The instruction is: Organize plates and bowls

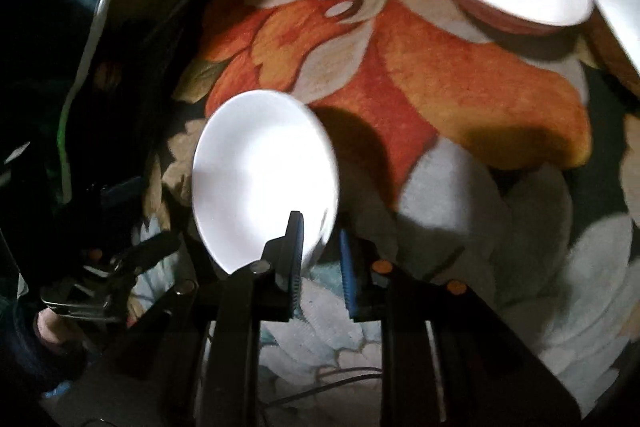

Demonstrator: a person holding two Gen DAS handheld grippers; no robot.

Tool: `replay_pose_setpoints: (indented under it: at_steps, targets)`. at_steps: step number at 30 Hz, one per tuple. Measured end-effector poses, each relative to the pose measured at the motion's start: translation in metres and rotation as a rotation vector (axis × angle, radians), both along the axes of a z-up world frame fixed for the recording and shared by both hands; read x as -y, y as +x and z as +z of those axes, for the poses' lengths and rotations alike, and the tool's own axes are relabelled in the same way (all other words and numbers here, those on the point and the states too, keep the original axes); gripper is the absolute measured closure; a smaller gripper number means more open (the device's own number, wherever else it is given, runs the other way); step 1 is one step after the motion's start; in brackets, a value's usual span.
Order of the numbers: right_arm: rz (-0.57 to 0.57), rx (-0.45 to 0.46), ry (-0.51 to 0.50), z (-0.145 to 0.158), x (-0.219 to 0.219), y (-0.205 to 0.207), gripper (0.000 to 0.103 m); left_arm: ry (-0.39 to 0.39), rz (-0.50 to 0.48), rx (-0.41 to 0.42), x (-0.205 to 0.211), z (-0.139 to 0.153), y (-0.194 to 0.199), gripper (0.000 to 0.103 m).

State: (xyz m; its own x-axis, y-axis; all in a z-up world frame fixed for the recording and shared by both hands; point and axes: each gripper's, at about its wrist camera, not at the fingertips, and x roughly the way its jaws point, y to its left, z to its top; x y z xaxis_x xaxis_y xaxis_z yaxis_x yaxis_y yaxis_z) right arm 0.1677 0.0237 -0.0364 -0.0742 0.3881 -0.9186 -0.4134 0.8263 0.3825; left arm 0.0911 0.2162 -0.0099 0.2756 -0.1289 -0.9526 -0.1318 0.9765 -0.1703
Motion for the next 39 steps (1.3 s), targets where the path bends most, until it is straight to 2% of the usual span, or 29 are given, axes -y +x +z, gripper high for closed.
replay_pose_setpoints:
  at_steps: [1,2,3,5,7,10,12,16,19,22,26,28,30,32,33,34,36,39]
  targets:
    - [-0.018,0.008,-0.011,0.000,0.001,-0.002,0.084,0.021,0.003,-0.006,0.004,-0.002,0.007,0.021]
    - [-0.049,0.019,-0.030,-0.001,0.004,-0.005,0.084,0.023,0.001,-0.005,0.008,-0.004,0.012,0.028]
    - [-0.070,0.025,-0.035,-0.002,0.004,-0.006,0.084,0.027,0.001,-0.009,0.011,-0.006,0.017,0.044]
    - [-0.116,0.029,-0.026,-0.009,-0.001,0.001,0.084,0.038,-0.004,-0.021,0.017,-0.011,0.027,0.057]
    - [-0.154,0.026,-0.019,-0.012,0.000,-0.002,0.084,0.053,-0.002,-0.033,0.021,-0.013,0.034,0.059]
    - [-0.197,0.038,-0.035,-0.015,-0.002,-0.004,0.083,0.019,0.021,-0.013,0.019,-0.006,0.037,0.059]
    - [-0.222,0.034,-0.021,-0.015,0.005,-0.001,0.084,0.008,0.033,0.007,0.015,0.001,0.034,0.056]
    - [-0.232,0.056,-0.033,-0.013,0.009,-0.001,0.084,0.045,0.062,0.036,0.007,0.010,0.031,0.043]
    - [-0.231,0.056,-0.022,-0.012,0.010,-0.001,0.084,0.027,0.109,0.061,-0.002,0.015,0.031,0.039]
    - [-0.229,0.073,-0.013,-0.012,0.003,-0.001,0.084,0.007,0.115,0.092,-0.004,0.020,0.034,0.026]
    - [-0.234,0.082,-0.017,-0.013,-0.002,-0.001,0.084,-0.046,0.055,0.068,0.013,0.013,0.043,0.028]
    - [-0.235,0.080,-0.020,-0.014,-0.003,-0.004,0.084,-0.051,0.011,0.039,0.026,0.006,0.048,0.034]
    - [-0.236,0.075,-0.023,-0.016,-0.005,-0.005,0.084,-0.046,-0.026,0.003,0.038,-0.004,0.054,0.047]
    - [-0.238,0.067,-0.023,-0.017,-0.006,-0.006,0.084,-0.047,-0.042,-0.022,0.043,-0.012,0.056,0.067]
    - [-0.237,0.058,-0.024,-0.019,-0.007,-0.006,0.085,-0.053,-0.047,-0.034,0.045,-0.016,0.057,0.073]
    - [-0.239,0.059,-0.026,-0.019,-0.007,-0.007,0.087,-0.042,-0.049,-0.040,0.046,-0.018,0.057,0.075]
    - [-0.234,0.074,-0.044,-0.018,-0.009,-0.008,0.087,-0.019,-0.051,-0.033,0.046,-0.017,0.055,0.086]
    - [-0.237,0.076,-0.052,-0.017,-0.005,-0.007,0.092,-0.033,-0.052,-0.032,0.042,-0.015,0.050,0.095]
